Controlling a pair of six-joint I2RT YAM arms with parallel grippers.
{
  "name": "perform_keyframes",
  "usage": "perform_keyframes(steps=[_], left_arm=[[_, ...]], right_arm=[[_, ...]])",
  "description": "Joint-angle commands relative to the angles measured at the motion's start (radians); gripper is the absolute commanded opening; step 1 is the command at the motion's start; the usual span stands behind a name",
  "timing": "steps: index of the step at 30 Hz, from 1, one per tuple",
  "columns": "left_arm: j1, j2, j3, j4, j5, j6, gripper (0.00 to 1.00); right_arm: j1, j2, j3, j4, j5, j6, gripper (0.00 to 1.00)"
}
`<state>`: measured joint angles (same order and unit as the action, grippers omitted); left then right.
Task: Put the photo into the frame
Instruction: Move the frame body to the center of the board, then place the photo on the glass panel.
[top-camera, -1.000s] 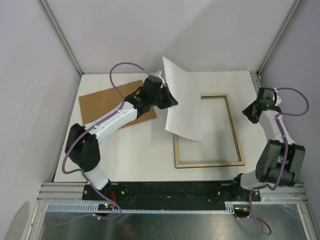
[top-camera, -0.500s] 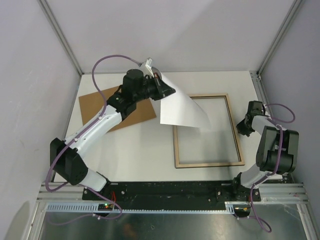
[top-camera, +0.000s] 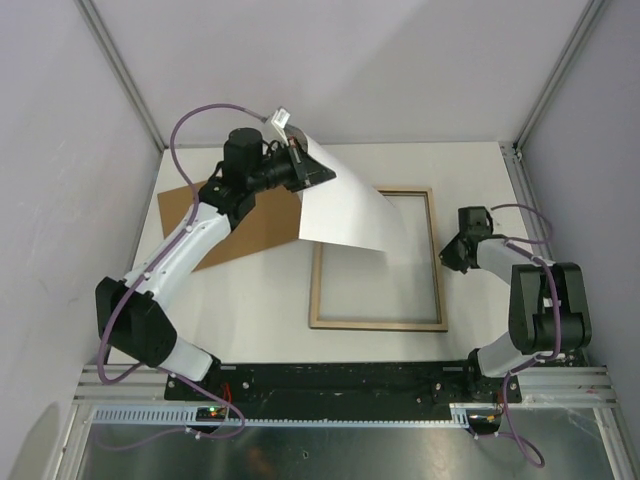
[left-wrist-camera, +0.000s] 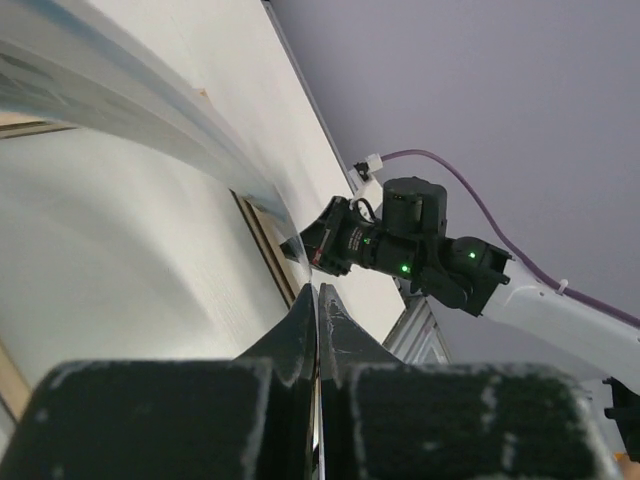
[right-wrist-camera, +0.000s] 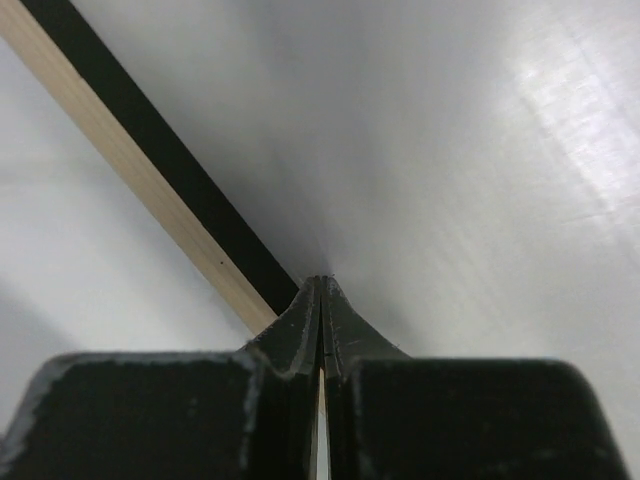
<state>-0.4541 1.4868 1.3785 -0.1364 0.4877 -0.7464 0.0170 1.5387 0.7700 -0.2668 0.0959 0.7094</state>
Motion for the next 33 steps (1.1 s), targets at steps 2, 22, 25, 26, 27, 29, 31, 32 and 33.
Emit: perform_keyframes(steps=[2,22,25,26,27,29,31,32,33], left_arm=[[0.034,0.004,0.04,0.052,0.185,0.033,0.0],[0.084,0.05,-0.343,0.517,0.501,-0.229,0.0],[0.105,0.066,-0.495,0.524,0.5,-0.213,0.0],[0.115,0.074,-0.529,0.518,0.497,-0.203,0.0],[0.126,0.085,-0.561,0.514,0.498,-0.199,0.0],[0.139,0.096,-0.593,0.484,0.48,-0.166,0.0],[0.142,0.107,-0.593,0.423,0.445,-0.126,0.0],[0.143,0.111,-0.59,0.399,0.421,-0.107,0.0],[0.144,0.114,-0.587,0.374,0.396,-0.094,0.0]], right_arm=[[0.098,0.002,-0.028,-0.012,-0.066,0.068,0.0],[-0.135,-0.076,0.042,0.005,-0.25,-0.015,0.01],[-0.132,-0.067,0.043,0.01,-0.266,-0.019,0.0],[-0.13,-0.065,0.042,0.013,-0.27,-0.021,0.0],[-0.127,-0.061,0.043,0.016,-0.273,-0.023,0.0],[-0.123,-0.054,0.044,0.023,-0.279,-0.028,0.0],[-0.119,-0.045,0.044,0.03,-0.285,-0.029,0.0],[-0.115,-0.042,0.043,0.033,-0.289,-0.03,0.0],[-0.112,-0.036,0.044,0.036,-0.291,-0.031,0.0]])
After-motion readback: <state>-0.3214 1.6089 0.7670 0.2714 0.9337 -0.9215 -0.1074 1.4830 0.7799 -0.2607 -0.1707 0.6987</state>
